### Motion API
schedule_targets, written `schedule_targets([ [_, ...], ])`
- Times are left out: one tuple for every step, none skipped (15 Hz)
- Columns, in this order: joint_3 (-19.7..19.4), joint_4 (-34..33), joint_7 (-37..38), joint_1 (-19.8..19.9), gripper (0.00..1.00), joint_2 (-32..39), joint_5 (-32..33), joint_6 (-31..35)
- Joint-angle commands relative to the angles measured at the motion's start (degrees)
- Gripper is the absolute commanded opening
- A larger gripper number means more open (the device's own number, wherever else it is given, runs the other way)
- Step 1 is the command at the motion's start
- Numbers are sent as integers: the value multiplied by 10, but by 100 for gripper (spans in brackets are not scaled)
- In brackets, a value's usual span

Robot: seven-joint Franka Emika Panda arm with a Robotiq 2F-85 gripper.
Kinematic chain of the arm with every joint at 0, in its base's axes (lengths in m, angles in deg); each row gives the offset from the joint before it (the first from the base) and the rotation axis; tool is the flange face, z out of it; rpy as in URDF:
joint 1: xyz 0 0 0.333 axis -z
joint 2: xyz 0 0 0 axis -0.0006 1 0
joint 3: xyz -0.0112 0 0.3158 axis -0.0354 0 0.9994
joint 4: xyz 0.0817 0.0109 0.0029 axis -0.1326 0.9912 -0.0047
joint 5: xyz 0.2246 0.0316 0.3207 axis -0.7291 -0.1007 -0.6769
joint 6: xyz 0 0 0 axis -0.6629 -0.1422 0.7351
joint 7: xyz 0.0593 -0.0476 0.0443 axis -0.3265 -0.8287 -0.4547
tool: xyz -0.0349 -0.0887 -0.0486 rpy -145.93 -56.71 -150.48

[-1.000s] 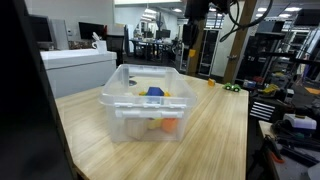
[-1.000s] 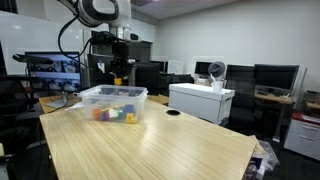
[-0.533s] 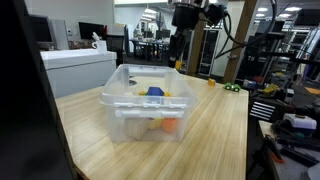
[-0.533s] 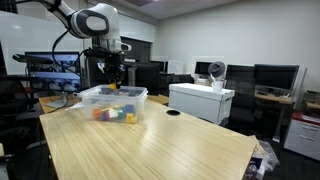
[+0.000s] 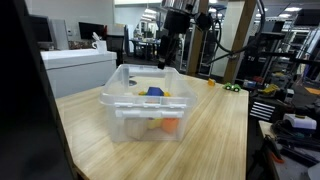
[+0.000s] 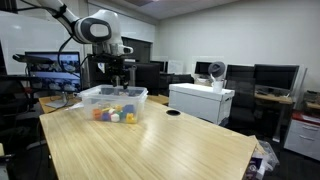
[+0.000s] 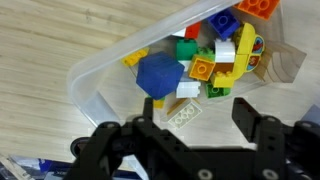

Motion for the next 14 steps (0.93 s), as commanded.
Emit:
schedule_targets([
  [-14, -51, -1, 20, 100, 20, -6, -20],
  [-26, -79, 0, 33, 100, 35, -6, -25],
  [-33, -94, 2, 41, 100, 44, -3, -27],
  [-43, -109, 4, 52, 100, 56, 2, -26],
  [-54, -126, 11, 64, 100, 71, 11, -31],
  [-67, -144, 17, 79, 100, 89, 19, -33],
  [-77, -157, 22, 91, 100, 105, 24, -33],
  [-87, -170, 26, 102, 100, 120, 27, -33],
  [-97, -183, 30, 113, 100, 135, 31, -32],
  [-107, -197, 36, 125, 100, 153, 39, -31],
  [-116, -210, 42, 135, 100, 170, 44, -30],
  [-124, -221, 49, 144, 100, 186, 48, -28],
  [-132, -231, 58, 152, 100, 200, 55, -29],
  [-141, -240, 72, 158, 100, 212, 64, -37],
])
